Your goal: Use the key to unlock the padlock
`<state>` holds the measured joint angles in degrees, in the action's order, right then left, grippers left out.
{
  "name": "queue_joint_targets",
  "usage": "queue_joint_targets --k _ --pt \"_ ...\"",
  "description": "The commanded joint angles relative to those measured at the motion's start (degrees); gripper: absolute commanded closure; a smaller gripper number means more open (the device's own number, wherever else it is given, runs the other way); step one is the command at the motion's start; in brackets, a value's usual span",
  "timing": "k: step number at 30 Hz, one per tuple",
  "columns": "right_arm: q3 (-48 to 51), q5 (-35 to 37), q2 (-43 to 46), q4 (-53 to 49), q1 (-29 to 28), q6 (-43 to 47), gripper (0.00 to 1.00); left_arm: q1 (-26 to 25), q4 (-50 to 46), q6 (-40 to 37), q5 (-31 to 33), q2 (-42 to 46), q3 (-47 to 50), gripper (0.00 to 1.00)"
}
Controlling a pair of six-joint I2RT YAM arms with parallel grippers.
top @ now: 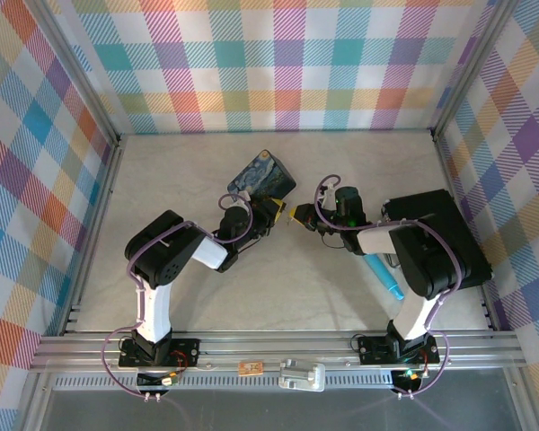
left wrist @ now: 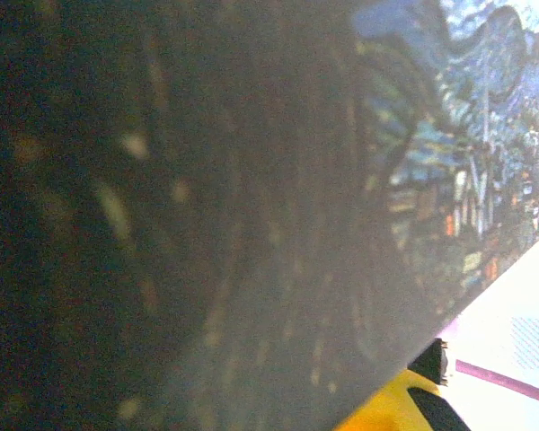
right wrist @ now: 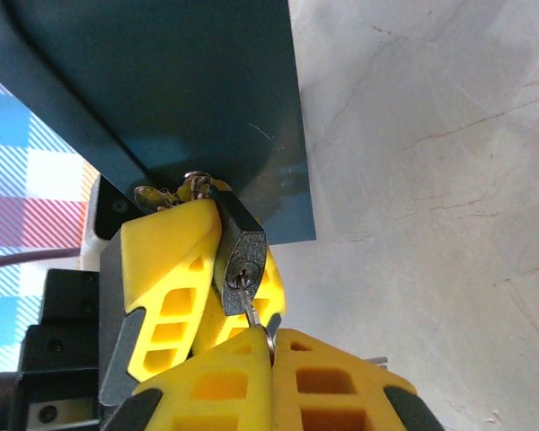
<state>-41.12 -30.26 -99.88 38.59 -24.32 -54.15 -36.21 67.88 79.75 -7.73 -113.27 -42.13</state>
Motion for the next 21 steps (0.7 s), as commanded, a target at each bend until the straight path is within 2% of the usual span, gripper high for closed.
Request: queue_joint_targets --k 1,5,10,14,16,21 --pt "-4.5 -1.2 0.5 -0.9 -3.6 7.6 1.0 -4.0 1.9 1.0 -15.9 3.2 -1.7 1.0" --pt "-5.6 -4.7 -2.8 4.4 -3.5 -0.8 1.0 -3.8 5.9 1.4 -17.9 2.3 -1.7 1.0" --pt "-5.9 -10.3 -9.2 23.5 -1.8 -20.8 1.0 -3.3 8.7 1.1 -21.3 1.5 -2.2 1.0" --pt "-7.5 -12.7 -13.2 32.6 -1.6 -30.9 1.0 -2.2 8.8 0.9 -21.5 2.5 -1.2 1.0" --pt "-7.4 -12.8 -13.5 34.5 -1.5 -32.6 1.0 -1.9 8.8 0.4 -22.2 2.9 -1.0 1.0" --pt "-6.1 -14.1 -11.3 32.7 -1.3 -30.0 1.0 -0.7 8.5 0.0 -24.1 1.9 -1.1 1.0"
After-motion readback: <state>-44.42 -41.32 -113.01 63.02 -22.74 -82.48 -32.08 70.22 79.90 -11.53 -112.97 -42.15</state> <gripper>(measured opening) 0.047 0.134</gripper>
